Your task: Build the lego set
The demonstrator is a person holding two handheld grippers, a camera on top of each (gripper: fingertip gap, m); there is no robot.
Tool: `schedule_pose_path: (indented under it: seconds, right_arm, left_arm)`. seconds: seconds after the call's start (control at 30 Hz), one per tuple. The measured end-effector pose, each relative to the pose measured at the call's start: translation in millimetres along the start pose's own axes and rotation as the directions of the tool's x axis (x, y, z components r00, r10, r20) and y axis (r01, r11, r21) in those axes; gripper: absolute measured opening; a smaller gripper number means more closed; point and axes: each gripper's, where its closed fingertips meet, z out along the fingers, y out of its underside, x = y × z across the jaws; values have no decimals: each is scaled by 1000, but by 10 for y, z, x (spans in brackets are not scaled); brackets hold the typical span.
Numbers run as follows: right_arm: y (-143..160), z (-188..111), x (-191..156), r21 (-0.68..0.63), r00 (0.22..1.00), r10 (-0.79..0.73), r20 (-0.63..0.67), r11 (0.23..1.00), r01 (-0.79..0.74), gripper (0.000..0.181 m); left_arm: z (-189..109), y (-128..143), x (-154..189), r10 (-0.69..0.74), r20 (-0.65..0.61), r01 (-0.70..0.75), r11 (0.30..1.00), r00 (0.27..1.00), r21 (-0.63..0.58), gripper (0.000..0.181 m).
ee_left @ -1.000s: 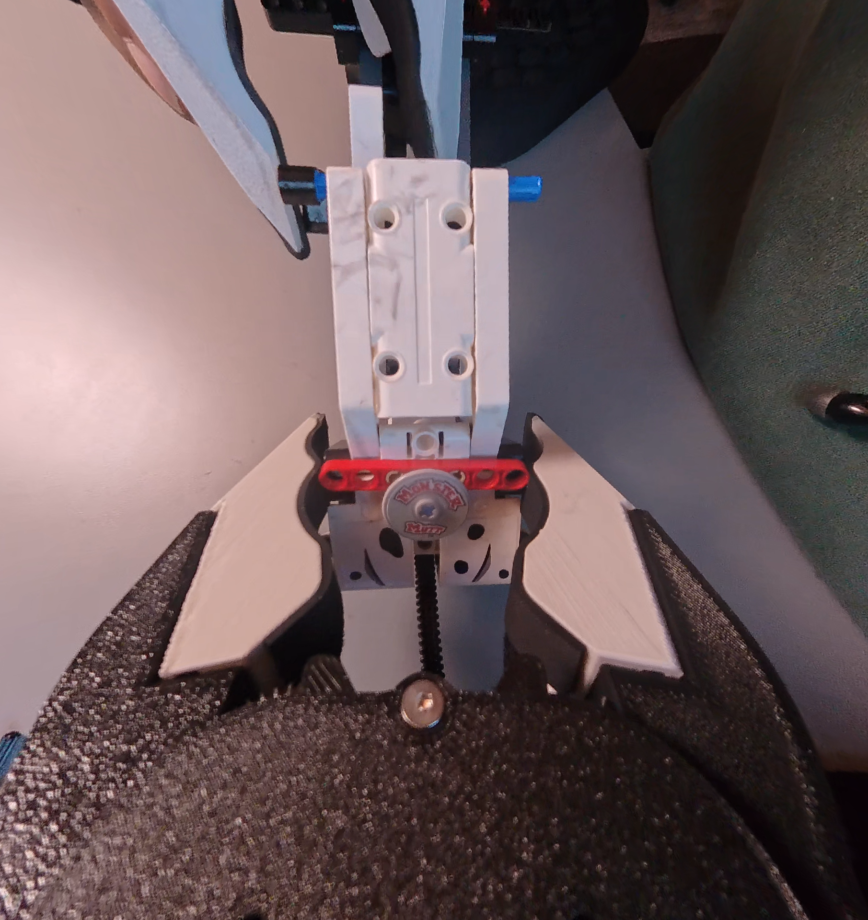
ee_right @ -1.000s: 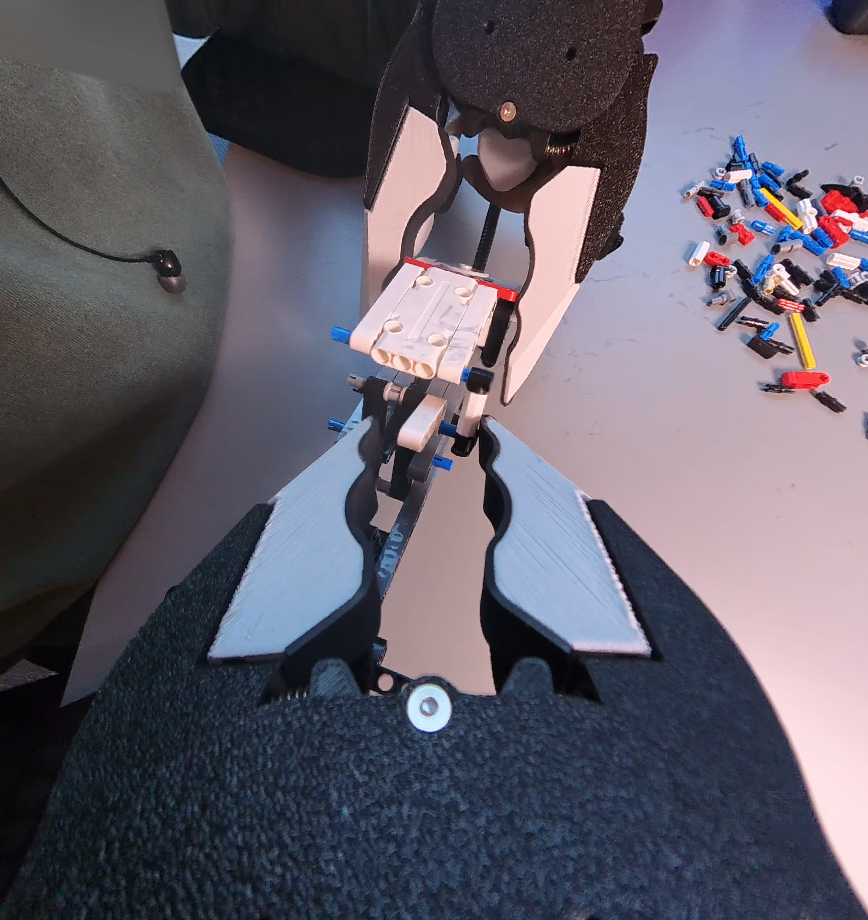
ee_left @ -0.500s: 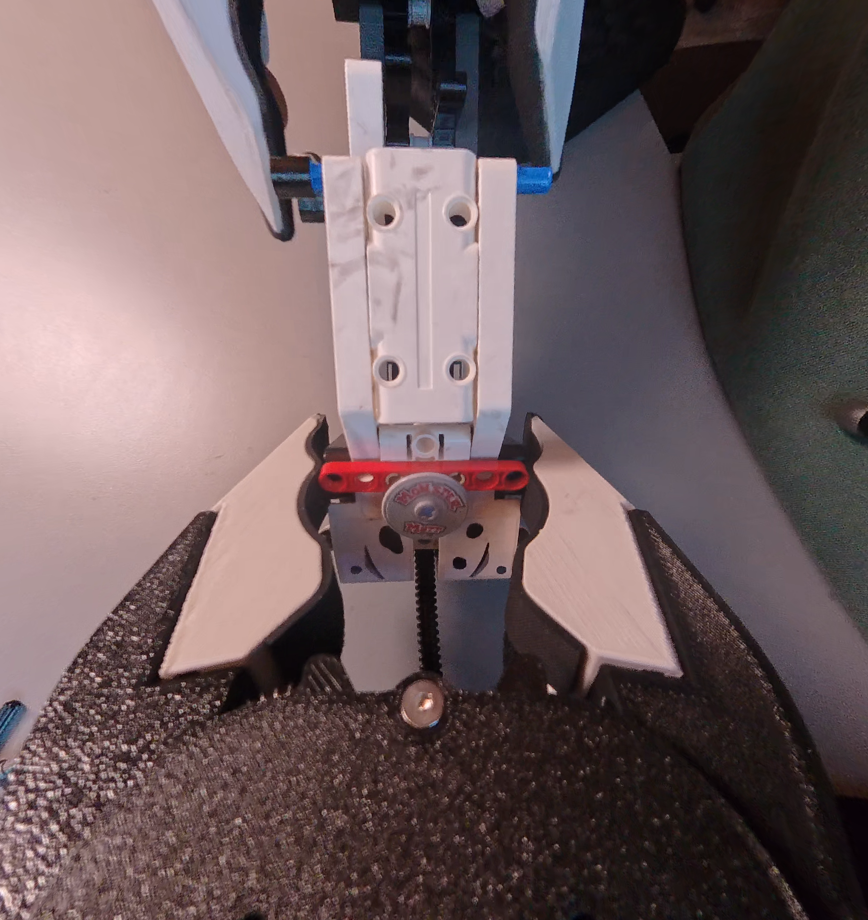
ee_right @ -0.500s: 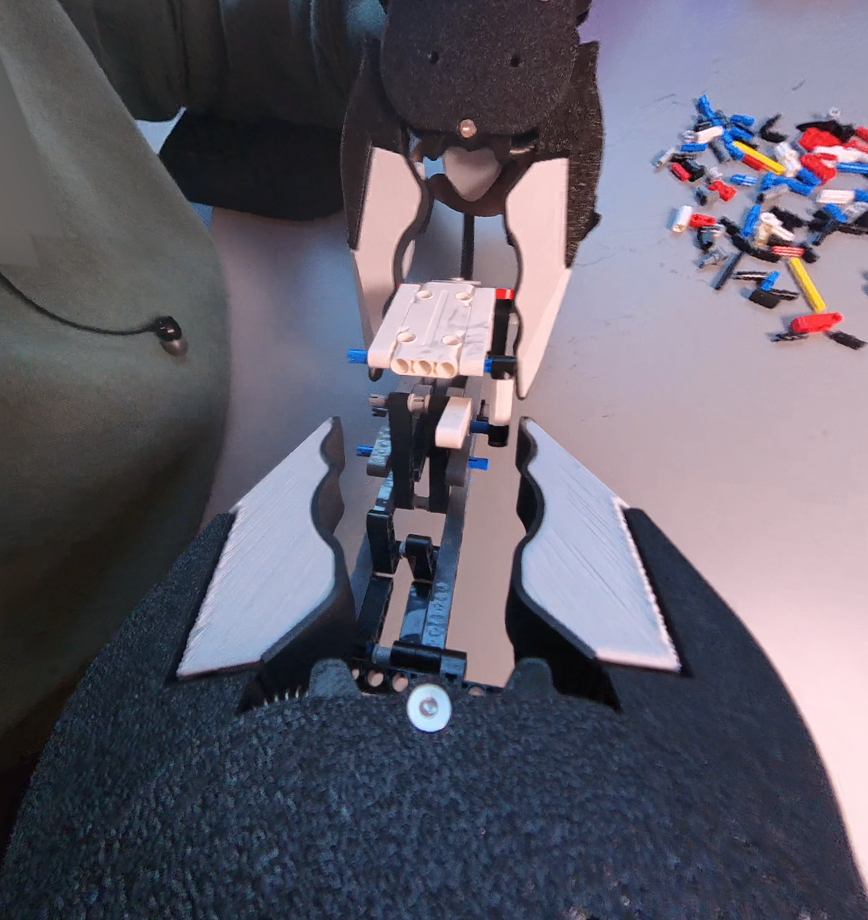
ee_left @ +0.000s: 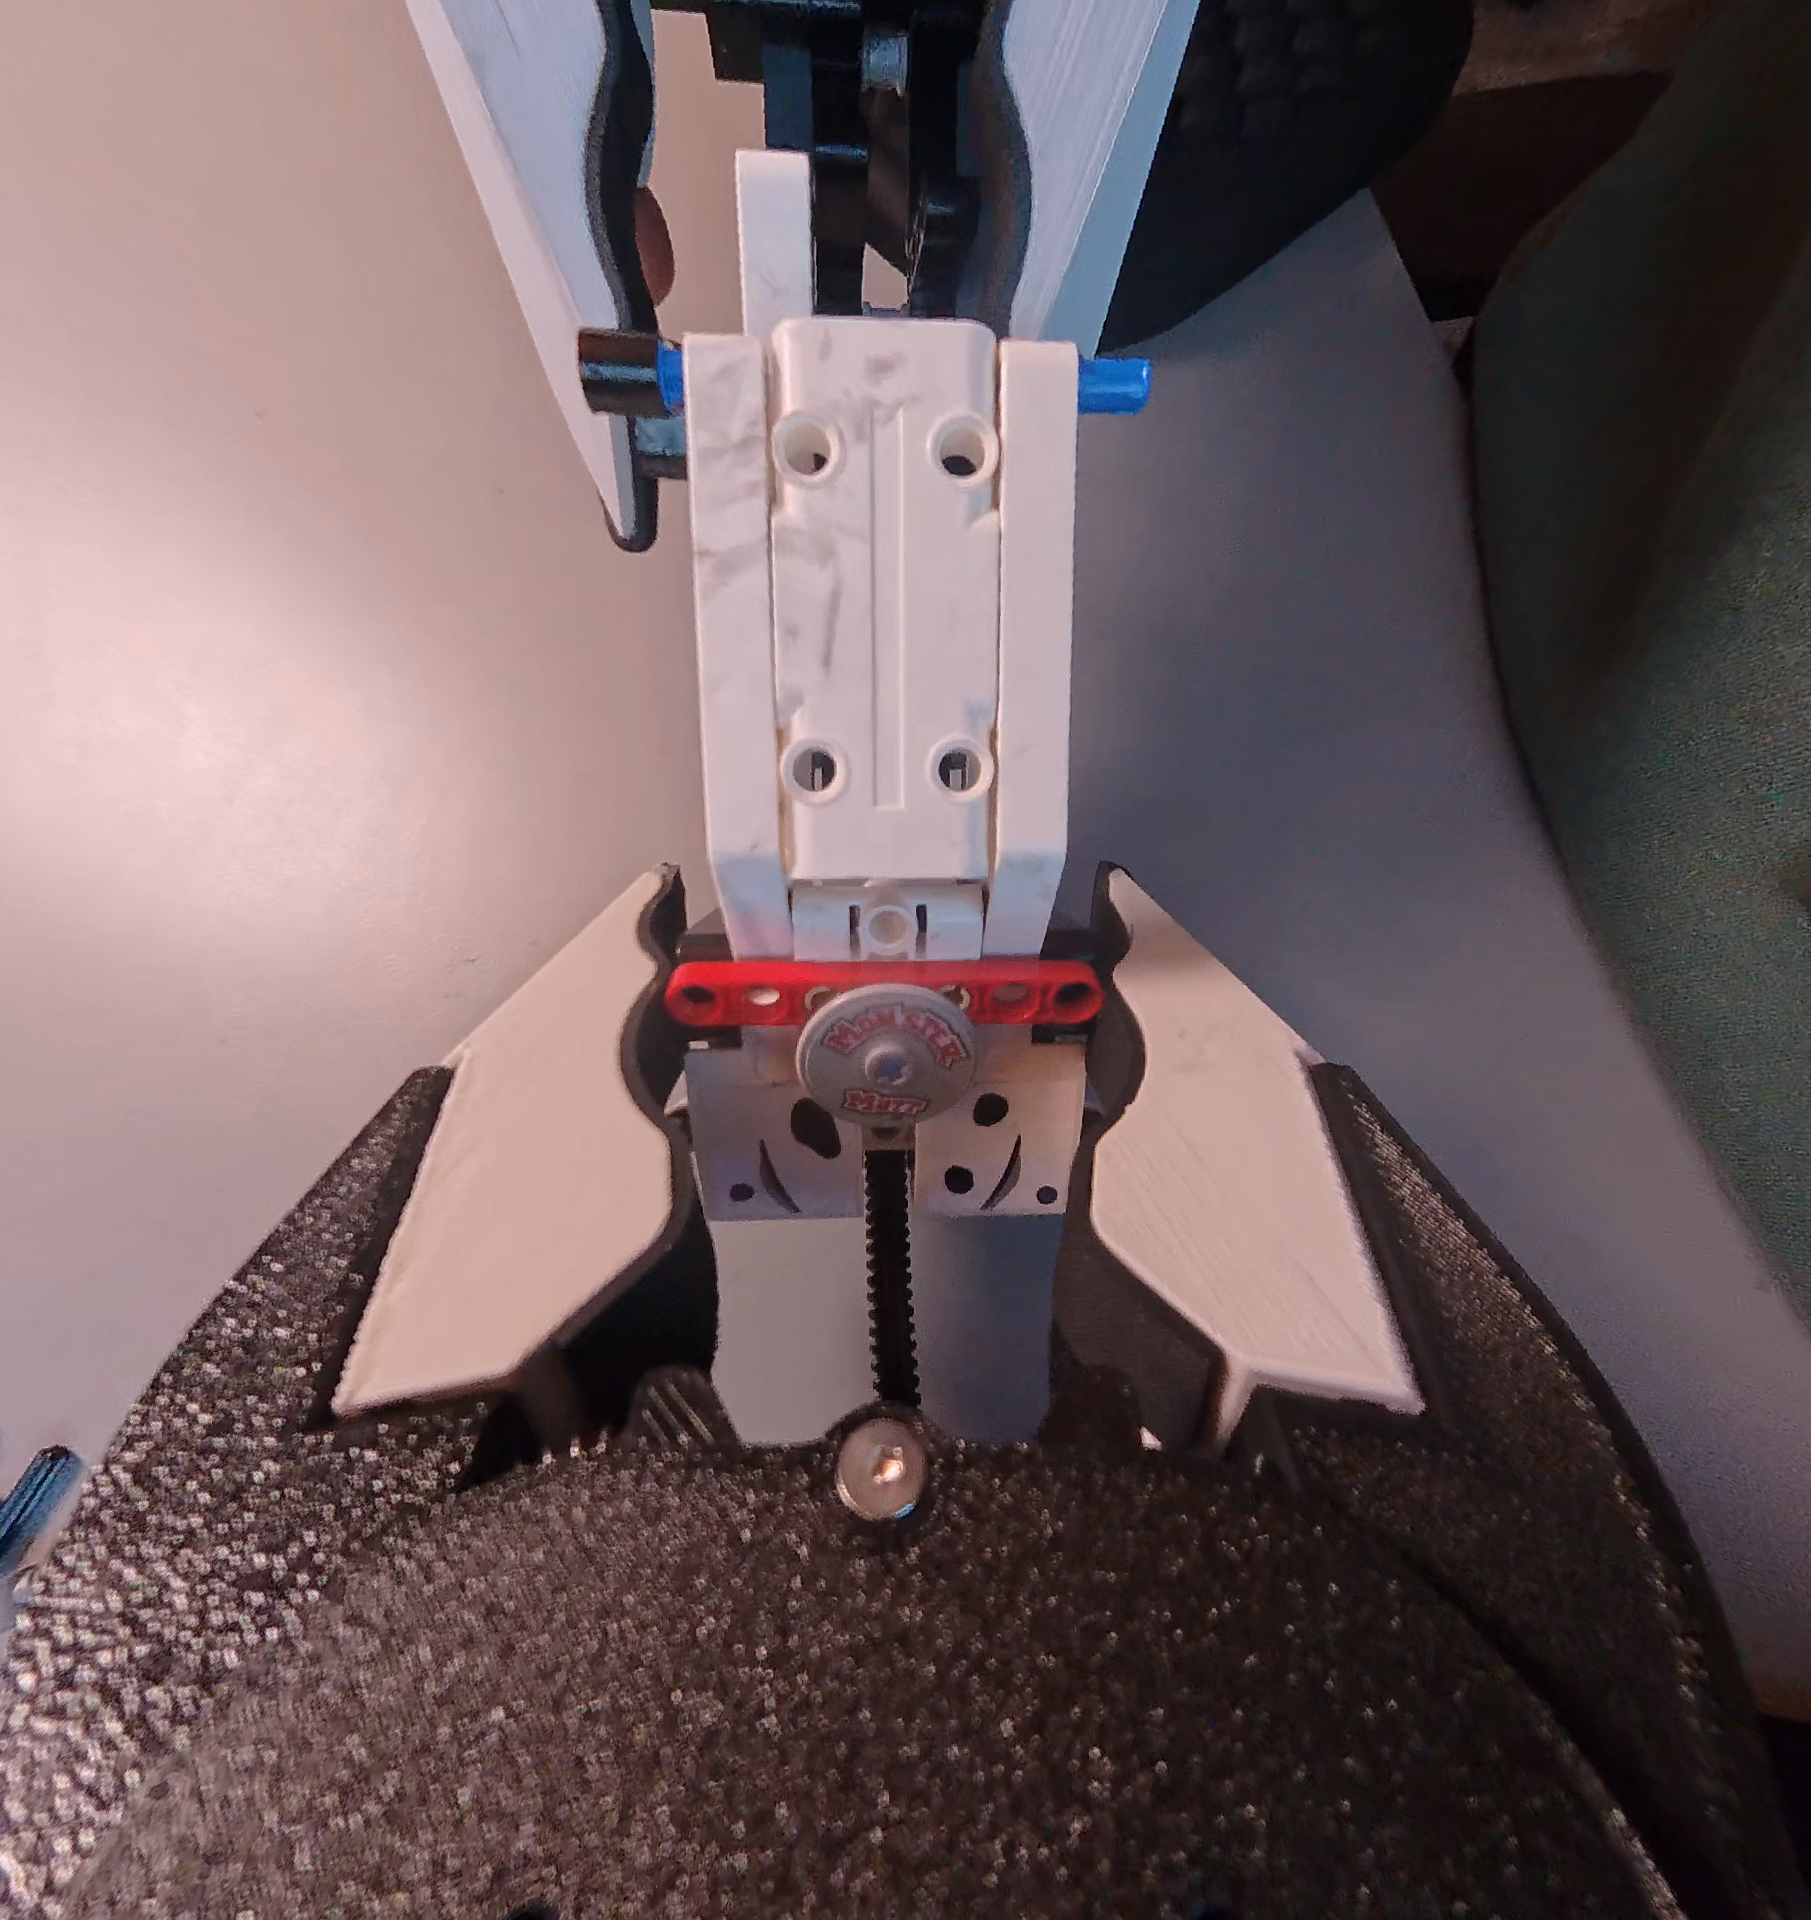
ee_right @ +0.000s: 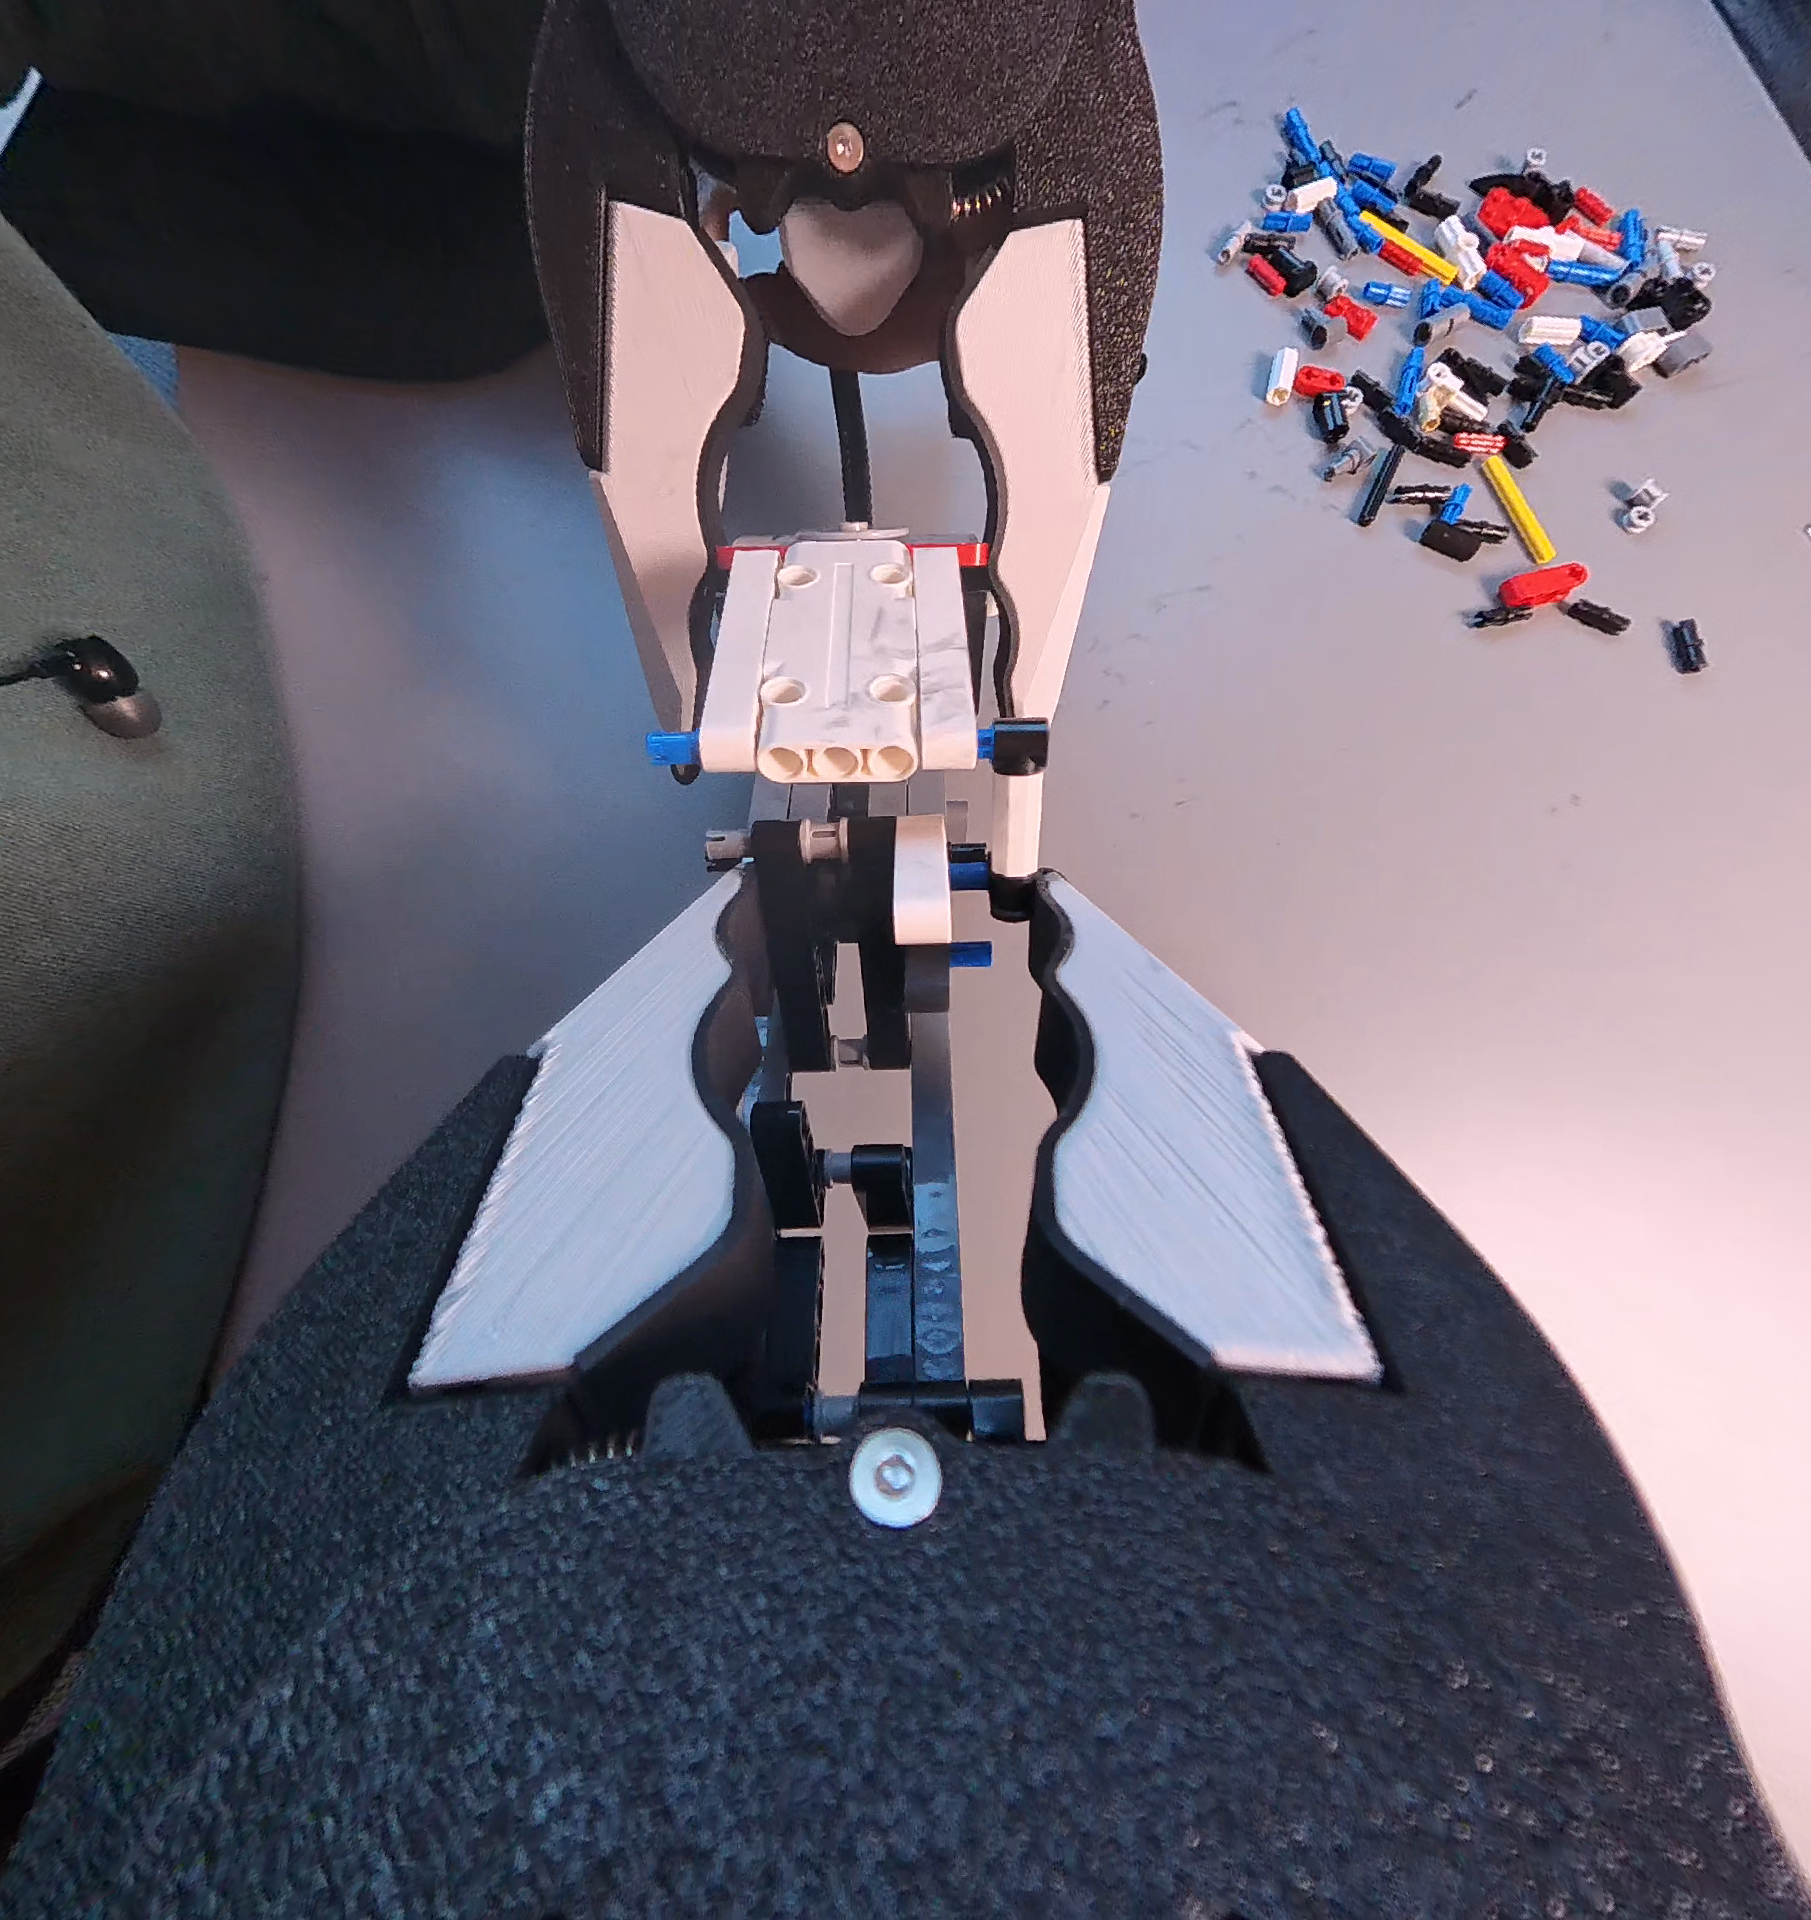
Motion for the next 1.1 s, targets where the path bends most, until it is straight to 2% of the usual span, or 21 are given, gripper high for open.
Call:
schedule_pose_path:
  seconds: [0.4,0.73,0.9,1.0,1.1]
  right_arm:
    - [67,-1,-42,-22,998,-28,51,999,29,49]
    - [52,-40,-49,40,995,-103,8,994,103,50]
    - [43,-60,-42,48,998,-65,-17,997,66,51]
    - [-21,-89,-73,73,998,-58,-33,996,61,65]
    - [-13,-69,-61,70,997,-44,-65,996,49,62]
  left_arm:
    - [14,-29,17,9,-3,-9,1000,1000,-4,77]
    - [20,-44,24,30,25,-30,999,999,-22,77]
    - [35,-52,31,34,26,-34,999,999,-29,77]
    - [46,-50,45,28,21,-28,999,999,-27,77]
    - [47,-51,43,23,22,-23,1000,999,-21,77]
